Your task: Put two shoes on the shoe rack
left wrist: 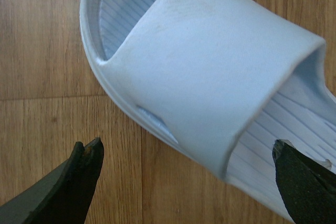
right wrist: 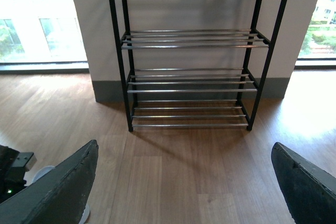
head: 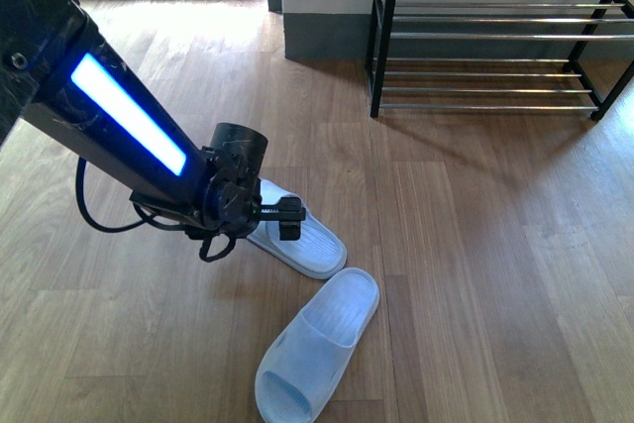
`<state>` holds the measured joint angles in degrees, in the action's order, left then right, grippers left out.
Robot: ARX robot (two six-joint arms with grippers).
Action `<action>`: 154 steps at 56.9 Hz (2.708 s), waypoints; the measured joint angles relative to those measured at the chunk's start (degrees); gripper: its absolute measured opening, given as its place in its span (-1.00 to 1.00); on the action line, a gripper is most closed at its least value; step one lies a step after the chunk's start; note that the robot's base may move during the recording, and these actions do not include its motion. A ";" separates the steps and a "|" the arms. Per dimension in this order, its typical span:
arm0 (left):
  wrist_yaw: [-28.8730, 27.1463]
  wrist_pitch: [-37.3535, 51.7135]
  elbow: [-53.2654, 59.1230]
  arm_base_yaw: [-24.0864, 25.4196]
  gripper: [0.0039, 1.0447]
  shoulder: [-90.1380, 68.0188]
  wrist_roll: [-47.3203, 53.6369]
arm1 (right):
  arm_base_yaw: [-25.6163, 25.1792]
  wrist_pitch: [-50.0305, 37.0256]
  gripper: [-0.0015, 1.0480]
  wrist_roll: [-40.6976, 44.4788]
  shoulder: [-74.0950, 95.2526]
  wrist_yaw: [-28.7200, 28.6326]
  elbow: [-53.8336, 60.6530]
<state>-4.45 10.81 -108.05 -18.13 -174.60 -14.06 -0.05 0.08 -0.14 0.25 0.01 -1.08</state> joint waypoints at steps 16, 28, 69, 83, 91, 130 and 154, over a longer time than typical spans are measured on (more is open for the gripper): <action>-8.02 0.96 -5.95 -0.24 0.83 -4.81 8.52 | 0.00 0.00 0.82 0.00 0.00 0.00 0.00; -12.13 1.44 -6.71 1.07 0.23 -6.10 12.13 | 0.00 0.00 0.82 0.00 0.00 0.00 0.00; -12.68 8.98 29.22 7.89 -0.97 24.61 3.48 | 0.00 0.00 0.82 -0.02 0.00 0.00 0.00; -14.10 20.11 61.90 9.07 -0.97 61.44 6.51 | 0.00 0.00 0.82 -0.02 0.00 0.00 0.00; -17.92 22.34 75.10 8.76 -0.97 81.09 11.21 | 0.00 0.00 0.82 0.00 0.00 -0.02 0.00; -21.09 8.72 88.96 7.82 -0.97 121.79 19.43 | 0.00 0.00 0.82 0.00 0.00 0.00 0.00; -21.46 8.72 88.96 7.85 -0.97 121.79 19.67 | 0.00 0.00 0.82 0.00 -0.02 -0.20 0.00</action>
<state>-25.91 19.53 -19.09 -10.28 -52.82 5.61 -0.05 0.08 -0.14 0.23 -0.19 -1.08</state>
